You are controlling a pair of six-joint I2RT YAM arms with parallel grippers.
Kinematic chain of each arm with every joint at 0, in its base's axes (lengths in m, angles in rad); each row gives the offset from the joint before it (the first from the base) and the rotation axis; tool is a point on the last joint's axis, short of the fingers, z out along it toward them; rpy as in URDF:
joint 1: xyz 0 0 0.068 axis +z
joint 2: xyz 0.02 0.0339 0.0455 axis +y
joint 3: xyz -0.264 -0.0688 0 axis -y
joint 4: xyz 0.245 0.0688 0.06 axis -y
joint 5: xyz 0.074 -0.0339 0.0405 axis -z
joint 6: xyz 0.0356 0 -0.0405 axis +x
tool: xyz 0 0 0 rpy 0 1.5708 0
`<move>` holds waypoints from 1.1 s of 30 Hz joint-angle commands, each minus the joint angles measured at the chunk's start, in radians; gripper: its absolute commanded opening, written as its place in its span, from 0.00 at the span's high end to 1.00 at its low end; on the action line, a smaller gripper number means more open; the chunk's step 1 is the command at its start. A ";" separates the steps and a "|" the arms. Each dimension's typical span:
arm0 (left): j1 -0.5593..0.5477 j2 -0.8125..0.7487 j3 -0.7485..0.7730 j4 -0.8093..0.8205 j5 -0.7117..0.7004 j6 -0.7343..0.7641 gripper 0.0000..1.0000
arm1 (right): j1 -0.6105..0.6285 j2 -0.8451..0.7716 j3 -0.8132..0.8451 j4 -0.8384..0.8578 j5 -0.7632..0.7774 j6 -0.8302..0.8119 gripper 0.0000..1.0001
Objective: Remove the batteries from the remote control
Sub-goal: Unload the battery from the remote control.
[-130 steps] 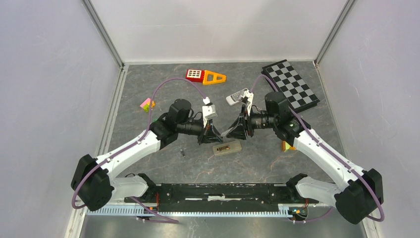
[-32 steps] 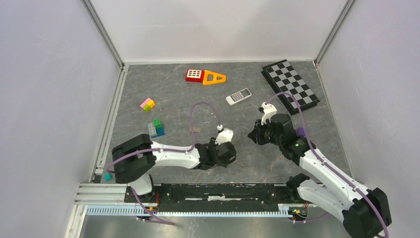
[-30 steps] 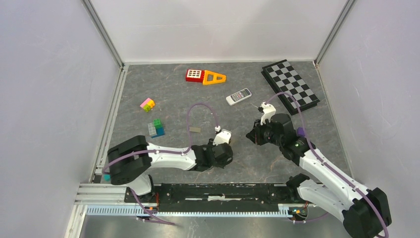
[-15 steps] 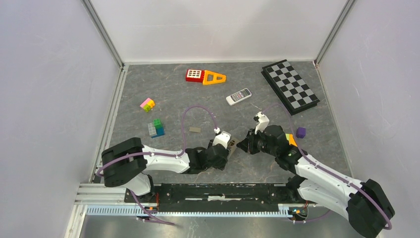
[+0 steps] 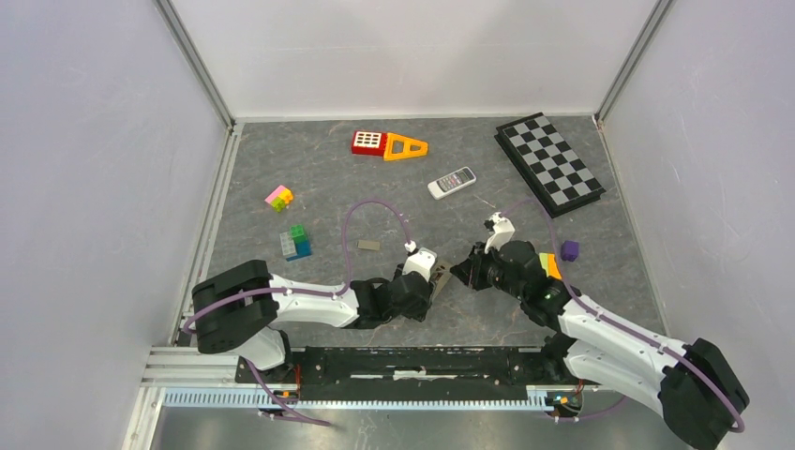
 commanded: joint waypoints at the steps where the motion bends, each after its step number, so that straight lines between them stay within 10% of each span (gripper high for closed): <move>1: -0.004 0.032 -0.006 -0.054 0.023 -0.031 0.67 | 0.001 -0.025 0.033 -0.024 0.068 -0.010 1.00; 33: -0.001 0.062 0.008 -0.054 0.046 -0.032 0.72 | 0.006 -0.010 0.014 -0.052 0.064 0.022 1.00</move>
